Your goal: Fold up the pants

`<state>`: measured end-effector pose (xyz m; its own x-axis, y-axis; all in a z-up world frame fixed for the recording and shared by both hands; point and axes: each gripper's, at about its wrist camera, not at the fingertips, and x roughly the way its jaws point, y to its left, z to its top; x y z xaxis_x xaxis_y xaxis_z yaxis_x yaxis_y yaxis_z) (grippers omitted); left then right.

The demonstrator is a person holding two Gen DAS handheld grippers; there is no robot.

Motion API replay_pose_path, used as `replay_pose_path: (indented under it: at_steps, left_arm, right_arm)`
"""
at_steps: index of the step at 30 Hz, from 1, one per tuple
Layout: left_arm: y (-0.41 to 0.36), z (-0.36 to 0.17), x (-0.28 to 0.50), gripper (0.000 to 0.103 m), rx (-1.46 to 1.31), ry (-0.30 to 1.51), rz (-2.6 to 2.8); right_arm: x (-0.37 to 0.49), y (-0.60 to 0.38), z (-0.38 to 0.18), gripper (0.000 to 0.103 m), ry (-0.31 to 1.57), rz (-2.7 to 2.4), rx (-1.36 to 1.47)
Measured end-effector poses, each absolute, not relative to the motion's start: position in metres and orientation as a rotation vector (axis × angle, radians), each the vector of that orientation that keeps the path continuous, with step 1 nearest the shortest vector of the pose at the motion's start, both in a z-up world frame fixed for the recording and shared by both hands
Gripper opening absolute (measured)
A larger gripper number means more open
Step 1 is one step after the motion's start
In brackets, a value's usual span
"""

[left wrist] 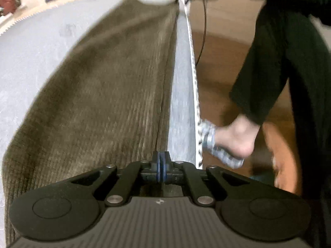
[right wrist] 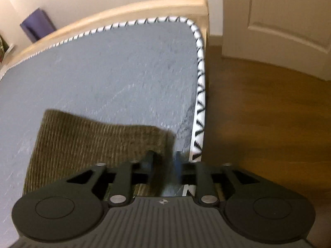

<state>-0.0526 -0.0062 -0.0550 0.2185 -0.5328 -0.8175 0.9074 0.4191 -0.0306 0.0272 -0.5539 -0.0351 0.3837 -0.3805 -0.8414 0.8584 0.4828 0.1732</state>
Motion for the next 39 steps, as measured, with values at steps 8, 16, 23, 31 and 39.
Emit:
replay_pose_path:
  at_steps: [8, 16, 23, 31, 39]
  left_arm:
    - [0.021, -0.076, -0.045, 0.01, 0.505, 0.978, -0.941]
    - [0.096, -0.039, -0.041, 0.018, 0.343, 0.815, -0.641]
    - [0.224, -0.019, -0.03, 0.072, 0.059, 0.777, 0.036]
    - [0.319, -0.04, -0.05, 0.083, -0.321, 0.911, 0.283]
    - [0.335, -0.051, -0.06, 0.079, -0.456, 0.897, 0.206]
  right_arm:
    - [0.051, -0.502, 0.004, 0.058, 0.657, -0.625, 0.393]
    - [0.064, -0.381, 0.003, 0.058, 0.665, 0.027, -0.008]
    - [0.019, -0.251, -0.007, 0.057, 0.671, 0.593, -0.298]
    - [-0.053, -0.149, -0.012, 0.057, 0.675, 1.061, -0.541]
    - [-0.068, -0.116, -0.031, 0.057, 0.704, 1.191, -0.73]
